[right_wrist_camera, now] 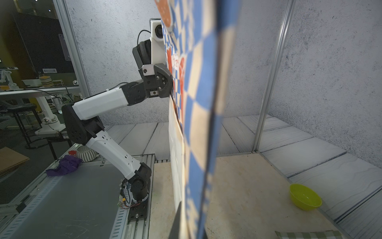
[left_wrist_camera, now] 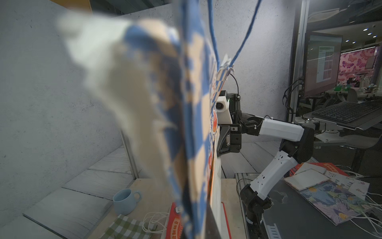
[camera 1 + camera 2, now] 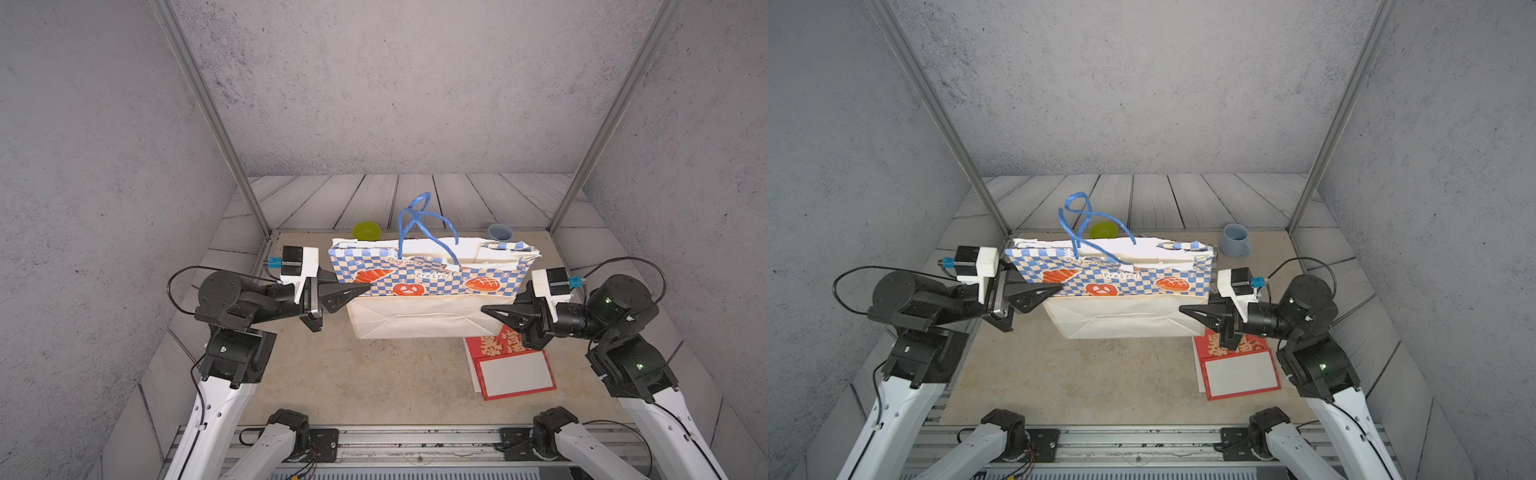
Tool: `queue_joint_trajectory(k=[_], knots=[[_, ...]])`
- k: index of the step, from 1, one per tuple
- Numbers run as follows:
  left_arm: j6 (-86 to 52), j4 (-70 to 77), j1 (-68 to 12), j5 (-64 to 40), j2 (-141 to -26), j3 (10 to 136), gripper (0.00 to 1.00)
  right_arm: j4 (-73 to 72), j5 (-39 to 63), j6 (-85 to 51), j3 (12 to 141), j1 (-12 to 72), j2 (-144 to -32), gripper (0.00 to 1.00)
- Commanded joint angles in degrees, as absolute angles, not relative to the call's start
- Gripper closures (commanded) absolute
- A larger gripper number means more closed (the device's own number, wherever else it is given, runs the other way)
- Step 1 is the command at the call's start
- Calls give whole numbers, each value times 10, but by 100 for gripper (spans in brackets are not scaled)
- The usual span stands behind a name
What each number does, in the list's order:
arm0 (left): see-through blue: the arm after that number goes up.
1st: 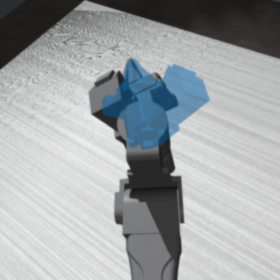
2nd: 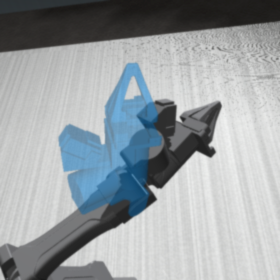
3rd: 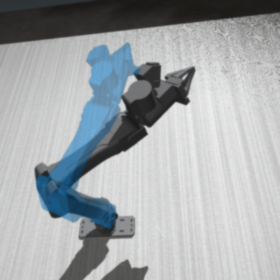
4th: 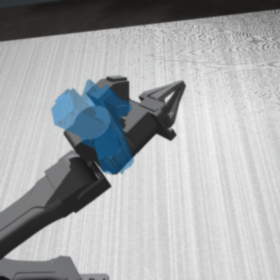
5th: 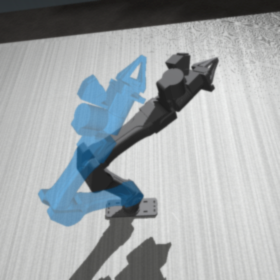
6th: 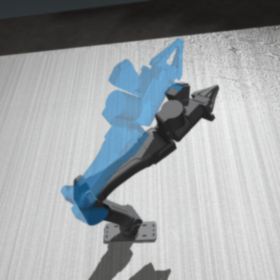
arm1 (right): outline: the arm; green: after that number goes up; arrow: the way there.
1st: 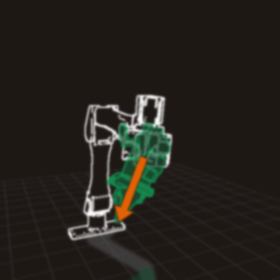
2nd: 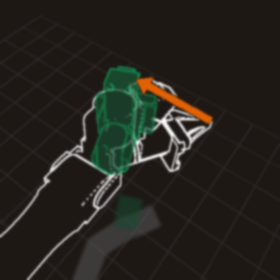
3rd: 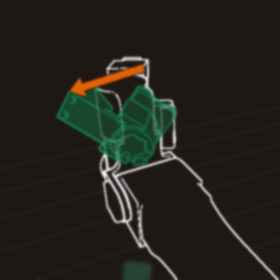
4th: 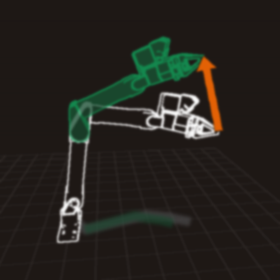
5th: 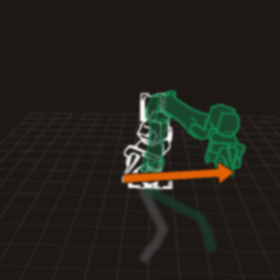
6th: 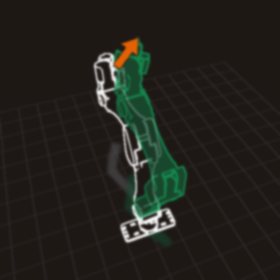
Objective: Put away the paper bag
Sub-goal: Press the paper bag at the center of the board.
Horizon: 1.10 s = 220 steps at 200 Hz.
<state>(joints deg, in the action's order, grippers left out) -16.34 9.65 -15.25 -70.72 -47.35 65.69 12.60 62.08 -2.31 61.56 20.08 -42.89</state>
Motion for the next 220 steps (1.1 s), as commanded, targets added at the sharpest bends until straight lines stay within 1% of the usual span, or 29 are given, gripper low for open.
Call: queue_joint_trajectory(k=[1, 19, 33, 42, 50, 99, 111, 137, 142, 146, 154, 160, 169, 185, 192, 199, 210, 220], knots=[[-163, 115, -155, -704, -473, 678, 84, 134, 633, -17, 630, 200, -427, 100], [-162, 118, -155, -698, -474, 687, 66, 141, 633, -14, 630, 200, -426, 100], [-168, 123, -155, -695, -476, 696, 63, 141, 636, -17, 631, 201, -426, 100], [-169, 125, -155, -698, -477, 702, 63, 140, 637, -20, 632, 200, -427, 100], [-170, 126, -155, -701, -478, 706, 66, 140, 639, -21, 634, 201, -428, 100], [-179, 139, -156, -703, -479, 718, 95, 139, 644, -25, 634, 200, -429, 100], [-180, 139, -156, -703, -479, 720, 100, 138, 645, -27, 636, 201, -430, 100], [-178, 138, -156, -701, -479, 722, 99, 142, 647, -29, 638, 201, -430, 100], [-178, 136, -156, -698, -478, 722, 93, 144, 647, -28, 638, 201, -429, 100], [-178, 135, -156, -694, -477, 722, 84, 146, 648, -27, 638, 200, -429, 100], [-178, 134, -156, -685, -476, 722, 72, 149, 648, -26, 638, 201, -429, 100], [-180, 136, -156, -681, -476, 722, 67, 152, 648, -25, 637, 201, -428, 100], [-189, 149, -156, -676, -476, 723, 62, 156, 648, -23, 637, 201, -428, 100], [-204, 170, -156, -674, -477, 726, 62, 164, 647, -18, 637, 201, -426, 100], [-208, 176, -157, -674, -479, 727, 63, 166, 647, -18, 636, 200, -425, 100], [-209, 178, -157, -673, -479, 729, 67, 169, 648, -17, 636, 201, -425, 100], [-210, 182, -158, -670, -479, 730, 77, 172, 649, -15, 635, 201, -425, 100], [-215, 190, -159, -667, -479, 730, 82, 175, 650, -14, 633, 201, -424, 100]])
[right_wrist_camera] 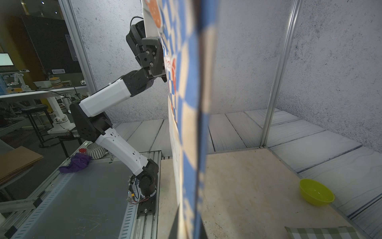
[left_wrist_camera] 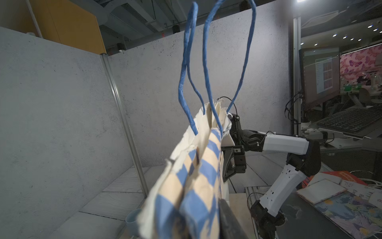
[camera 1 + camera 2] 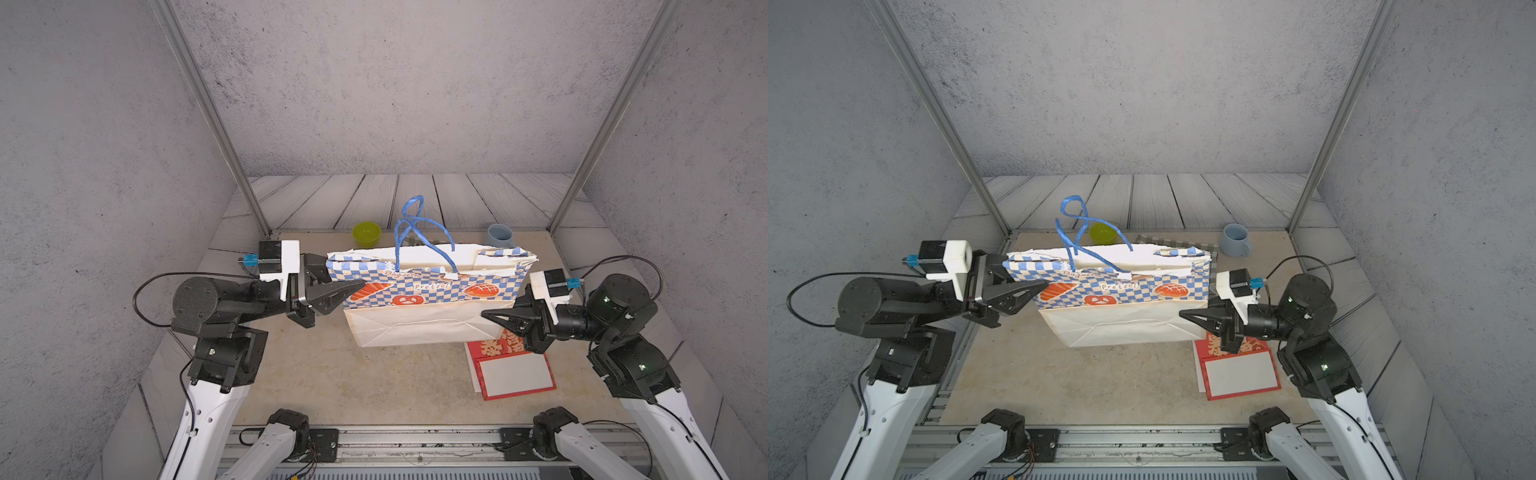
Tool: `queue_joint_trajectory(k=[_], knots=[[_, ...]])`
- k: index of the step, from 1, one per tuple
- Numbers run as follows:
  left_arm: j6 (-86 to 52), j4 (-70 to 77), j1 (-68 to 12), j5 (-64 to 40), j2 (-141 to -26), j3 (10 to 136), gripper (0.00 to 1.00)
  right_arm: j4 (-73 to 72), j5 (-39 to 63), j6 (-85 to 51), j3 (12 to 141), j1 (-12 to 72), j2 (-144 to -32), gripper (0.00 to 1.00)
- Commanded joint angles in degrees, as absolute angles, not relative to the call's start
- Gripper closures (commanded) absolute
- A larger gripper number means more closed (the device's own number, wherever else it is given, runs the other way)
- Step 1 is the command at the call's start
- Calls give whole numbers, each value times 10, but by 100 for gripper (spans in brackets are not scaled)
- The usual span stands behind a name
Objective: Put away the paper bag
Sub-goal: Press the paper bag at the center of the board.
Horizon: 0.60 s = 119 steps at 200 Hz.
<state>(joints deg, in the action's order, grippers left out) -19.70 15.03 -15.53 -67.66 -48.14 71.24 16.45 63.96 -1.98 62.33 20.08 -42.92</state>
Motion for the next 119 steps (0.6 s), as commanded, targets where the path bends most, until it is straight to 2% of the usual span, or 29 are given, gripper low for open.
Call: queue_joint_trajectory(k=[1, 31, 50, 58, 71, 89, 105, 119], knots=[[-216, 191, -159, -667, -479, 730, 83, 175, 650, -14, 633, 201, -423, 100], [-237, 213, -164, -669, -484, 732, 96, 171, 650, -16, 625, 201, -422, 100], [-233, 203, -165, -664, -482, 732, 98, 171, 650, -15, 626, 201, -421, 100], [-230, 200, -166, -660, -481, 732, 92, 171, 650, -16, 627, 201, -421, 100], [-229, 194, -165, -649, -480, 732, 72, 171, 650, -17, 628, 200, -422, 100], [-227, 193, -166, -647, -480, 731, 58, 170, 650, -18, 629, 200, -421, 100], [-227, 192, -165, -644, -480, 732, 57, 170, 650, -18, 628, 201, -421, 100], [-228, 194, -165, -644, -479, 733, 63, 173, 650, -17, 628, 200, -420, 100]])
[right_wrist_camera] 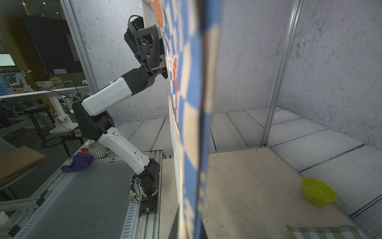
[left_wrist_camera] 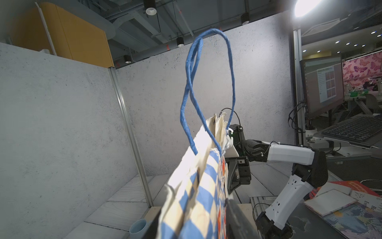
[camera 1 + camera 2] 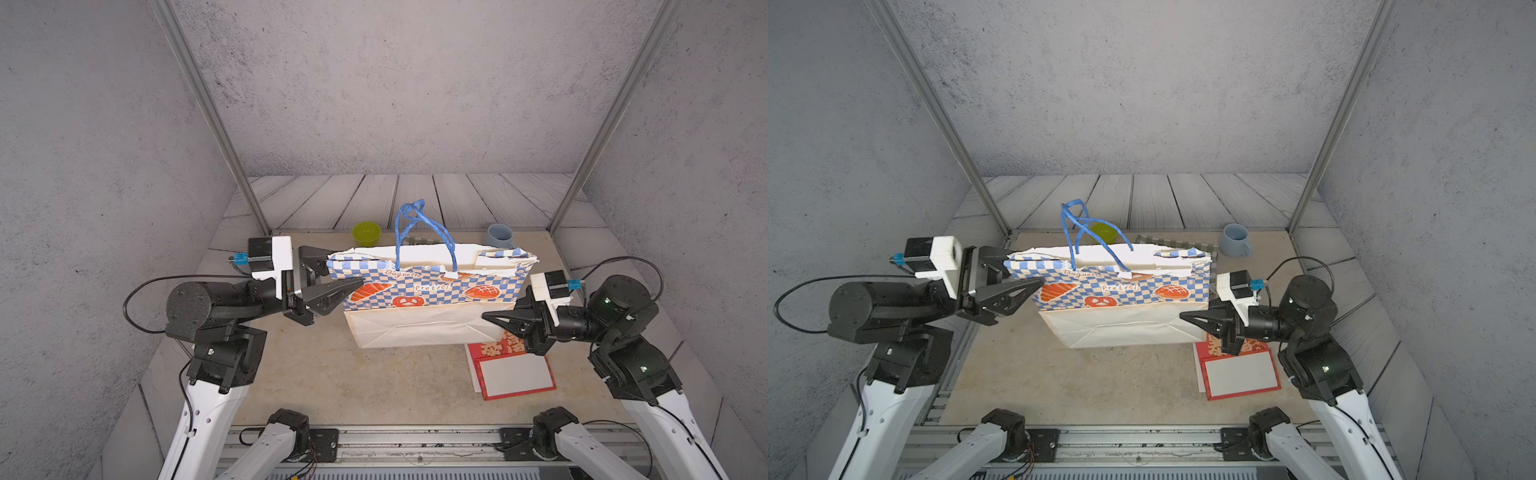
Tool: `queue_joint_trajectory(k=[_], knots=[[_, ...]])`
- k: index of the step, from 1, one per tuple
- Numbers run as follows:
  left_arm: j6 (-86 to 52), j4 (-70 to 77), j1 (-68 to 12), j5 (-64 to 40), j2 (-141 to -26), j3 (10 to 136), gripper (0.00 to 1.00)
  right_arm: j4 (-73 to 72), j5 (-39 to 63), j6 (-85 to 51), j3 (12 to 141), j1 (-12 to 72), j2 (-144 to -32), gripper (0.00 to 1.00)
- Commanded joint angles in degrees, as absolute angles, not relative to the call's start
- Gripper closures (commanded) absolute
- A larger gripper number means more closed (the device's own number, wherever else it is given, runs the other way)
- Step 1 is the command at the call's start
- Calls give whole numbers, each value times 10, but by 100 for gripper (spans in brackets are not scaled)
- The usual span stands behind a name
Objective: Put away the paper bag
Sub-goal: Press the paper bag at the center of the board.
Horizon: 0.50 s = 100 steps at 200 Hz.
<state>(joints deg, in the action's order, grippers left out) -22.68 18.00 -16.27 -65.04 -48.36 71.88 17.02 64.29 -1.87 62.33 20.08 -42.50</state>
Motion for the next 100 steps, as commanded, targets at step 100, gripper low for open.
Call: queue_joint_trajectory(k=[100], knots=[[-226, 188, -166, -634, -476, 731, 67, 178, 650, -9, 618, 200, -419, 100]])
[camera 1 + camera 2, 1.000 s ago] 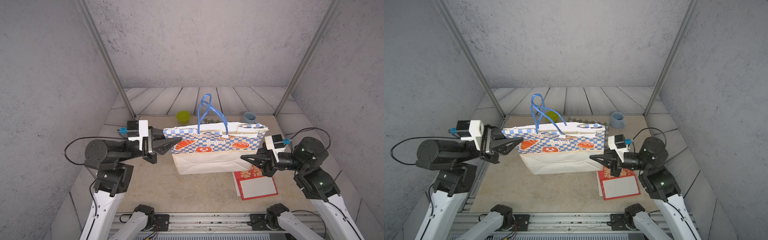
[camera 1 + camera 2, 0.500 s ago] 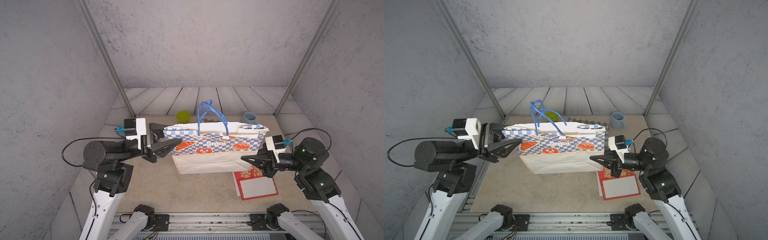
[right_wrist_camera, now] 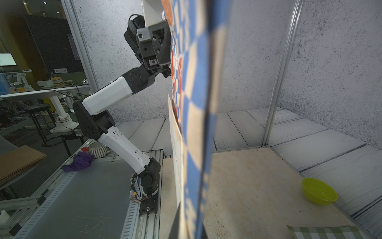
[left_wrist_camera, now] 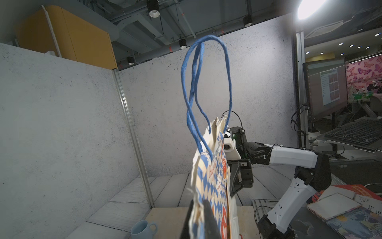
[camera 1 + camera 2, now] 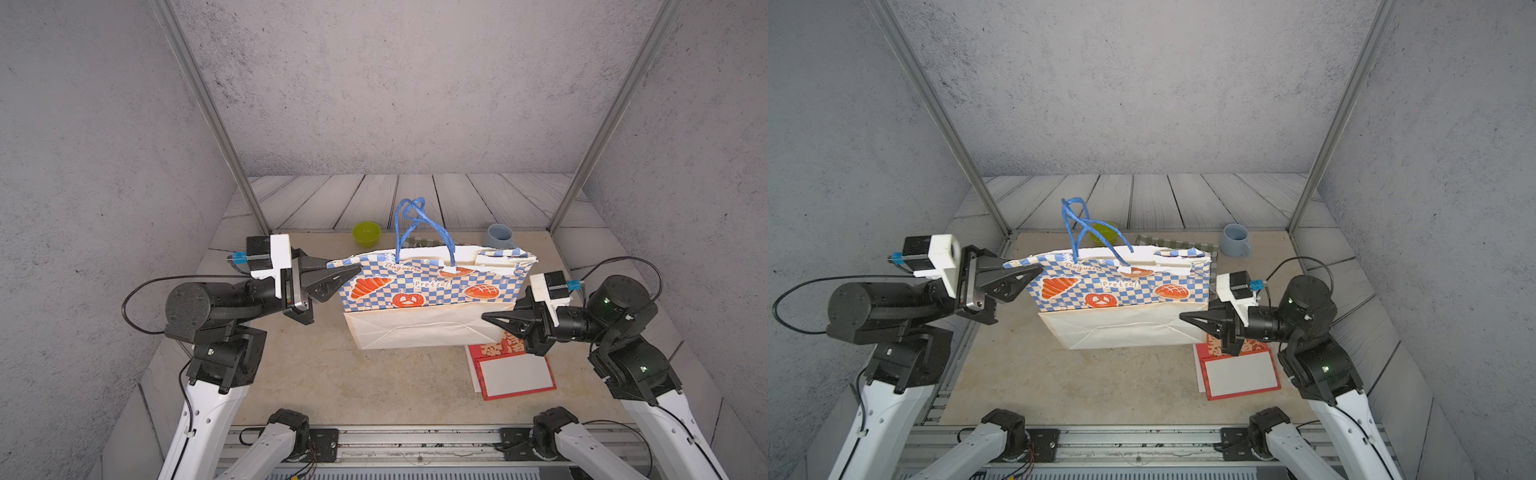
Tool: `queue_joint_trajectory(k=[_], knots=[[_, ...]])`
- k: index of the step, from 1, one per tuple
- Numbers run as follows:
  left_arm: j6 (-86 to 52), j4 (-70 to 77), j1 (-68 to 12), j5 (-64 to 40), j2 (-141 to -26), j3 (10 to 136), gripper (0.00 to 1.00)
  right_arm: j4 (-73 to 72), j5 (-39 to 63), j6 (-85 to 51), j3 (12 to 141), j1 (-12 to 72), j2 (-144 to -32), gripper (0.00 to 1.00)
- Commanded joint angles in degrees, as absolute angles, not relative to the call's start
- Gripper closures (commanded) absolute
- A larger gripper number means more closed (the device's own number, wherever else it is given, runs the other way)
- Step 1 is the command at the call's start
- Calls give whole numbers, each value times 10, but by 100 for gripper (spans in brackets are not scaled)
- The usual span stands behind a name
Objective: Put away the paper bag
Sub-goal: Press the paper bag at the center of the board.
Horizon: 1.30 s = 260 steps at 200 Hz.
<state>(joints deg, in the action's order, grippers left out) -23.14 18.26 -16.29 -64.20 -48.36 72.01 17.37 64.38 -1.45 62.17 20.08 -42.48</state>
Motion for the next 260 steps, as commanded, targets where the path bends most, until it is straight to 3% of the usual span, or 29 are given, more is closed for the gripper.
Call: queue_joint_trajectory(k=[1, 35, 49, 92, 154, 186, 231, 260], knots=[[-225, 187, -166, -634, -476, 731, 65, 178, 650, -9, 619, 201, -419, 100], [-170, 112, -166, -591, -468, 731, 22, 179, 632, -3, 630, 201, -417, 100], [-141, 61, -166, -586, -459, 730, 13, 178, 619, 0, 636, 200, -413, 100], [-88, -62, -166, -632, -431, 692, 9, 171, 610, 2, 663, 200, -416, 100], [-67, -80, -166, -693, -439, 629, 9, 155, 638, -23, 681, 201, -430, 100], [-117, -18, -166, -735, -463, 618, 19, 132, 639, -40, 685, 201, -431, 100], [-141, 19, -167, -762, -472, 612, 55, 117, 636, -47, 686, 201, -435, 100], [-142, 19, -166, -761, -471, 612, 87, 112, 640, -54, 686, 201, -440, 100]])
